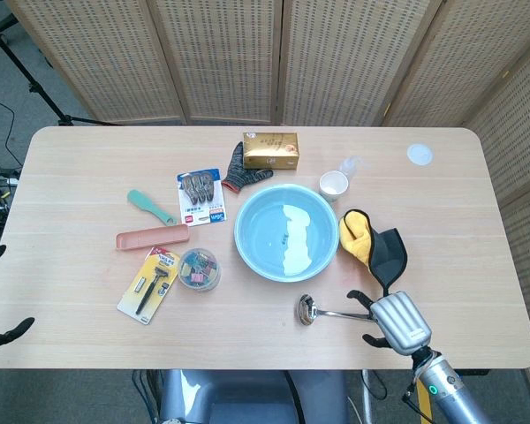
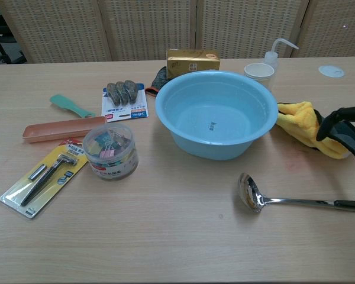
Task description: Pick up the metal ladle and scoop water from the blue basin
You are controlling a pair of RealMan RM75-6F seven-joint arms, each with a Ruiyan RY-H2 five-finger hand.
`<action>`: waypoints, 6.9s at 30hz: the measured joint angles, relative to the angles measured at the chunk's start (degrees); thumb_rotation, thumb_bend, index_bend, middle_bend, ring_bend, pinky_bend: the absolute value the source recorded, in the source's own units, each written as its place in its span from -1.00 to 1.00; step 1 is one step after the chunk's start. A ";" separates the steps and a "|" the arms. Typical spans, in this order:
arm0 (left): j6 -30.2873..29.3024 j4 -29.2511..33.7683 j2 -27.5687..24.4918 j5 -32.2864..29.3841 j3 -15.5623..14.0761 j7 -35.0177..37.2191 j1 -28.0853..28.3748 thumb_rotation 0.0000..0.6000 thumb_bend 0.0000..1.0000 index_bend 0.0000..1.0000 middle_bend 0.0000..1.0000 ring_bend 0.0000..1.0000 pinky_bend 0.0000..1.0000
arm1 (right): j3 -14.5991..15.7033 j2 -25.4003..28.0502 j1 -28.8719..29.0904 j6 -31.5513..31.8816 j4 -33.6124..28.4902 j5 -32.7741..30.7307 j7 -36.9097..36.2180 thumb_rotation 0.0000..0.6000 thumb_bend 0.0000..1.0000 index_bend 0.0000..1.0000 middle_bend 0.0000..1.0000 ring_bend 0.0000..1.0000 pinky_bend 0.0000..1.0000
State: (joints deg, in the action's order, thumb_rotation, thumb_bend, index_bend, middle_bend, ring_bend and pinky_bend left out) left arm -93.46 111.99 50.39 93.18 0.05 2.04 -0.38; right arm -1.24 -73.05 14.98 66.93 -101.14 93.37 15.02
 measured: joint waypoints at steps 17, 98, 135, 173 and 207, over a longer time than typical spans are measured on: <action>0.60 -0.04 -0.08 -0.27 0.26 0.61 0.15 1.00 -1.00 -1.00 -1.00 -1.00 -1.00 | -2.28 -11.22 1.89 -2.39 2.73 -16.89 19.33 1.00 -0.59 -0.13 0.91 0.77 1.00; 2.75 0.24 -0.33 -2.03 0.69 1.00 0.80 1.00 -1.00 -1.00 -1.00 -1.00 -1.00 | 0.71 -20.52 0.66 -0.88 22.94 -24.34 15.63 1.00 -0.33 0.06 0.92 0.77 1.00; 3.03 0.44 -0.66 -2.03 0.52 1.65 0.82 1.00 -1.00 -1.00 -1.00 -1.00 -1.00 | 0.46 -8.28 0.35 2.51 -0.51 -19.33 11.52 1.00 1.00 0.72 0.94 0.78 1.00; 3.34 0.11 -1.54 -2.47 0.64 4.93 0.98 1.00 -1.00 -1.00 -1.00 -1.00 -1.00 | -25.66 -15.04 26.62 21.17 -10.59 -52.02 54.65 1.00 1.00 0.74 0.94 0.79 1.00; 6.44 -0.63 -1.93 -7.92 2.02 6.39 2.24 1.00 -1.00 -1.00 -1.00 -1.00 -1.00 | -16.01 -34.14 35.51 16.62 39.67 -41.95 44.97 1.00 1.00 0.74 0.95 0.80 1.00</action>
State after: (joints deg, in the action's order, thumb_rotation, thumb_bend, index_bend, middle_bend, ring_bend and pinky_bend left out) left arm -87.02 111.36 48.46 85.26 2.07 8.44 1.87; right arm -17.25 -107.19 50.50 83.55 -61.47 51.42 60.00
